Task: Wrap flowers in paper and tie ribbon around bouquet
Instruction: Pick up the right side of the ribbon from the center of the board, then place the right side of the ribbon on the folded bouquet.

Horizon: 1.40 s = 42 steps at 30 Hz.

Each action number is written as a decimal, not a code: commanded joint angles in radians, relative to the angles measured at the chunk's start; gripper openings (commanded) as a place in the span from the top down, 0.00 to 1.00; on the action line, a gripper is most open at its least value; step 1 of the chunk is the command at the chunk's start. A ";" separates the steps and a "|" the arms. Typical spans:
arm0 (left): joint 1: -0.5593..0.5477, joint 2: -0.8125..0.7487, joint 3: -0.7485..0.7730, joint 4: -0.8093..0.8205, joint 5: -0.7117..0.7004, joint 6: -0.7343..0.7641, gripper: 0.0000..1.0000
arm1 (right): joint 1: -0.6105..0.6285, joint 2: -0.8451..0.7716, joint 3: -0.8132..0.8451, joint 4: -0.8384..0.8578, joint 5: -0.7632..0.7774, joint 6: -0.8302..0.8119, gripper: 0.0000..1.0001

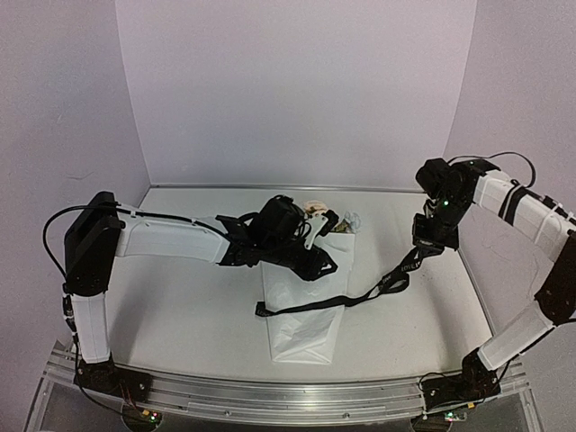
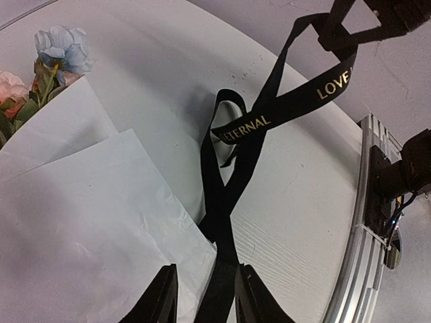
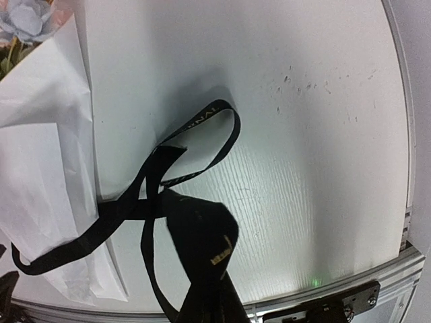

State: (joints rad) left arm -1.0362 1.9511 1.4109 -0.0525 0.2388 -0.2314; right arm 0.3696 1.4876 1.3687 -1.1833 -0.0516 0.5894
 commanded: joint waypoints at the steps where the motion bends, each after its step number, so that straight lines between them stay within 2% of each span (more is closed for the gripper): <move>1: 0.007 0.011 0.038 0.001 0.046 0.007 0.68 | -0.012 0.066 0.119 -0.081 0.020 0.039 1.00; 5: 0.008 -0.028 -0.023 0.033 0.035 -0.009 0.67 | 0.073 0.002 0.076 -0.053 0.045 -0.003 1.00; 8: 0.013 -0.059 -0.058 0.036 0.022 -0.015 0.67 | 0.165 -0.040 0.039 0.011 0.047 -0.094 1.00; 12: 0.035 -0.120 -0.135 0.047 0.006 -0.034 0.67 | 0.246 -0.051 0.069 0.052 0.039 -0.234 1.00; 15: 0.051 -0.158 -0.181 0.058 0.010 -0.039 0.67 | 0.288 0.003 0.167 0.022 -0.008 -0.331 1.00; 18: 0.056 -0.182 -0.205 0.080 0.008 -0.036 0.66 | 0.295 0.125 0.349 -0.120 -0.041 -0.335 1.00; 19: 0.058 -0.190 -0.215 0.086 0.004 -0.040 0.66 | 0.298 0.161 0.391 -0.142 -0.094 -0.334 1.00; 21: 0.062 -0.207 -0.240 0.102 -0.007 -0.054 0.66 | 0.319 0.220 0.432 -0.131 -0.188 -0.337 0.98; 25: 0.076 -0.249 -0.295 0.123 -0.025 -0.074 0.66 | 0.375 0.331 0.483 -0.124 -0.229 -0.361 0.98; 29: 0.079 -0.294 -0.342 0.149 0.024 -0.059 0.66 | 0.378 0.386 0.554 -0.106 -0.137 -0.233 1.00; 34: 0.078 -0.344 -0.390 0.166 0.026 -0.013 0.63 | 0.377 0.427 0.681 -0.096 -0.192 -0.062 1.00; 42: 0.075 -0.387 -0.409 0.192 -0.033 0.054 0.39 | 0.378 0.474 0.732 0.003 -0.240 0.284 1.00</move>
State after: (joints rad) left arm -0.9611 1.6083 0.9977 0.0773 0.2451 -0.2280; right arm 0.7467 1.9283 2.0709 -1.2385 -0.2672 0.6547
